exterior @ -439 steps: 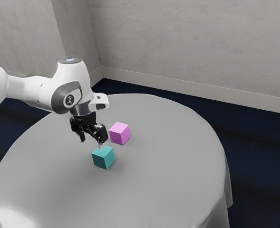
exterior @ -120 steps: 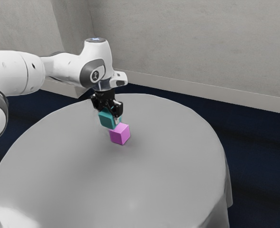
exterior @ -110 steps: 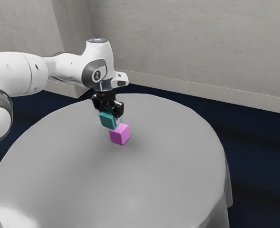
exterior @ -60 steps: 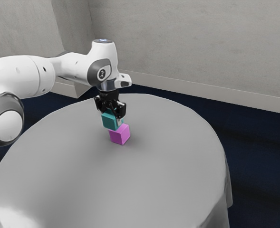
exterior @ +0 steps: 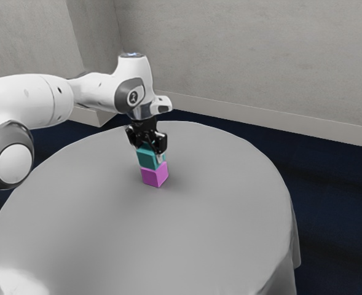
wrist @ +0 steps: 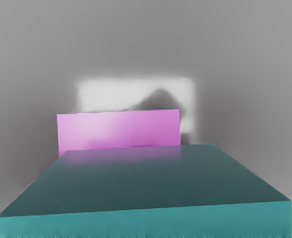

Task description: Pick up the blue block with one arm, and put the blue block on the pink block with one arm

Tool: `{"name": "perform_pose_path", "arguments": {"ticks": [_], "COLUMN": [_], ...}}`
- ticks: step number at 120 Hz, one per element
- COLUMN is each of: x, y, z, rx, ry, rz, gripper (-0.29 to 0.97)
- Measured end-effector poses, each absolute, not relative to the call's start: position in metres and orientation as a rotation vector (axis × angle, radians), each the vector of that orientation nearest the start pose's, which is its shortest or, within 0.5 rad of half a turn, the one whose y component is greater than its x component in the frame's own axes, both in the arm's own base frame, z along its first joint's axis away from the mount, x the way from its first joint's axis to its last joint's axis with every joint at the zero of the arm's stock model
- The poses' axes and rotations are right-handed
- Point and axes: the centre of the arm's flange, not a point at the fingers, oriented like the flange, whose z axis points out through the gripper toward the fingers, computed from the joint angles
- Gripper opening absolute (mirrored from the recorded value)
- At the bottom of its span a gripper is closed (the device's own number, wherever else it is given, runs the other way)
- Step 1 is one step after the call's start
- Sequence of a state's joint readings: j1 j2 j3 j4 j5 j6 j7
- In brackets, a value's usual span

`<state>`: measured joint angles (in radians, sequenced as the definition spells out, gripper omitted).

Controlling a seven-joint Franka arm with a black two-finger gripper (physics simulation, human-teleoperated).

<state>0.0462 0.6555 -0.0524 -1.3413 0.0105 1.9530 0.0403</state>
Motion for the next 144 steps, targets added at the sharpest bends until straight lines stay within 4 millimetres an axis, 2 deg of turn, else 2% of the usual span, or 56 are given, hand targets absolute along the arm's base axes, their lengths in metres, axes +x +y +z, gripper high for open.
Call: {"name": "perform_pose_path", "arguments": {"ticks": [85,122,144], "x": [0.731,0.731,0.732], "y": [0.014,0.015,0.013], "z": [0.339,0.328,0.328], "rx": [-3.157,-3.158,-3.16], "ry": [0.085,0.099,0.111], "rz": [0.04,0.065,0.061], "gripper": [0.39,0.39,0.52]}}
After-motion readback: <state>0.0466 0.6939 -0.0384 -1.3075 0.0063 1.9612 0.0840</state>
